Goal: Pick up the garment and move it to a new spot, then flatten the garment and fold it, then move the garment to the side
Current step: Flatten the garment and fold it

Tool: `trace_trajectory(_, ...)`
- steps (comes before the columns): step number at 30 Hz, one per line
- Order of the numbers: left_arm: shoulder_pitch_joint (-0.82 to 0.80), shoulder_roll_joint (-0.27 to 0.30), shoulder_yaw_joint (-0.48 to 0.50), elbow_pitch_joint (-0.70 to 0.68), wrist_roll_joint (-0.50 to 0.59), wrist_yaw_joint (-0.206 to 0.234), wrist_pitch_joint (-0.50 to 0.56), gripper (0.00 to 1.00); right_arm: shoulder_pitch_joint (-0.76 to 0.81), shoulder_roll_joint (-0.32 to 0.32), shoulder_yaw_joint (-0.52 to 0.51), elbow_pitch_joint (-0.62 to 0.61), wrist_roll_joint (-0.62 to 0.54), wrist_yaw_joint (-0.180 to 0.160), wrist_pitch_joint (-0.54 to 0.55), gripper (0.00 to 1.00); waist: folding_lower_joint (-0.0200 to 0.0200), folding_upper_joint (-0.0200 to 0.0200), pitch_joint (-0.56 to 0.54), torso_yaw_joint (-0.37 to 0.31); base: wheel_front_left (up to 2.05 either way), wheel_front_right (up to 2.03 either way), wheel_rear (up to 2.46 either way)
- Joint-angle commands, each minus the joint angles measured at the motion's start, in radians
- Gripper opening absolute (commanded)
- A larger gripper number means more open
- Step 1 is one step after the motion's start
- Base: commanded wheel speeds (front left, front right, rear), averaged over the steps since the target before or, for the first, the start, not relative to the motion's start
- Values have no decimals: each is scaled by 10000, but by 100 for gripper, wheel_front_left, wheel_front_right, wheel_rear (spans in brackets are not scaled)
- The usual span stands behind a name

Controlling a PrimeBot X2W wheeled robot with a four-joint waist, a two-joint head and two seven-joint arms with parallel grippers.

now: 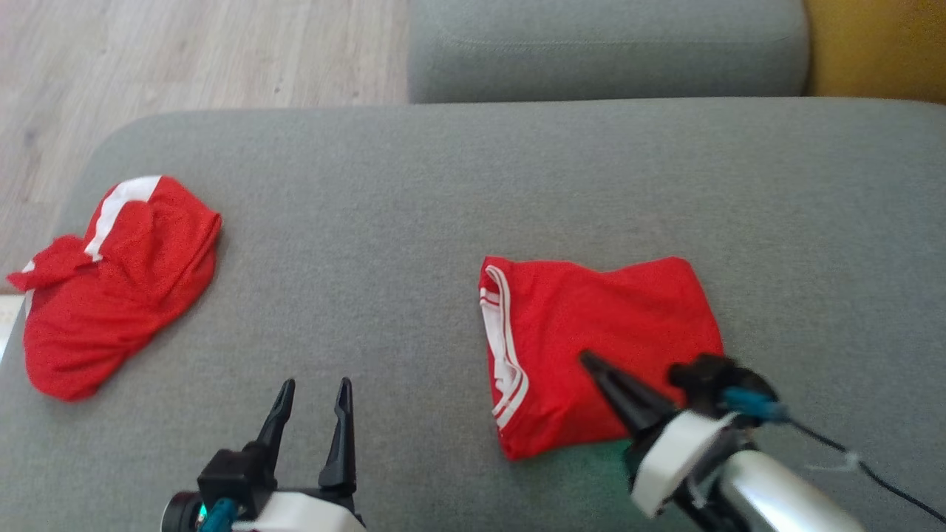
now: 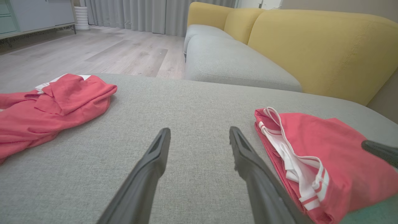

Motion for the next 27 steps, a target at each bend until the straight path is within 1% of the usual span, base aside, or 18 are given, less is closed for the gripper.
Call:
trace_trajectory(1,-248,-61,398,-319,27,-46,-122,100,148,-208,-328,-412,114,-7,-270,0,0,0,-143,-124,0,0,0)
trace_trajectory(4,-187,-61,486,-331,21,-45,-122,100,586,-336,-1209,-708,134,-7,-469,0,0,0,-245,-241,0,0,0)
trace_trajectory(8,-88,-61,606,-361,32,-60,-122,100,1318,-391,-2739,-1076,-150,-7,-679,0,0,0,-345,-362,0,0,0)
trace_trajectory(10,-38,-61,670,-363,81,-97,-122,100,1734,-292,-3699,-1198,-424,-7,-819,0,0,0,-393,-395,0,0,0)
trace_trajectory(13,30,-61,807,-309,178,-207,-122,100,2375,26,-5204,-1306,-1005,-7,-1019,0,0,0,-484,-403,0,0,0)
trace_trajectory(14,59,-61,847,-274,218,-250,-122,100,2603,185,-5579,-1361,-1126,-7,-1064,6,0,0,-530,-398,0,0,0)
trace_trajectory(15,99,-61,883,-233,267,-302,-122,100,2825,309,-5880,-1415,-1242,-7,-1099,29,0,0,-575,-401,0,0,0)
trace_trajectory(16,142,-61,918,-200,326,-364,-122,100,3019,391,-6174,-1463,-1425,-7,-1135,91,0,0,-614,-406,0,0,0)
trace_trajectory(17,191,-60,948,-157,402,-434,-122,100,3200,459,-6411,-1484,-1614,-7,-1162,100,0,0,-653,-403,0,0,0)
trace_trajectory(23,507,-50,1289,-13,707,-750,-122,100,3850,876,-7289,-1521,-2202,-7,-1271,100,0,0,-893,-365,0,0,0)
trace_trajectory(27,642,-50,1500,64,842,-851,-122,100,3909,1104,-7540,-1507,-2350,-7,-1298,100,0,0,-983,-320,0,0,0)
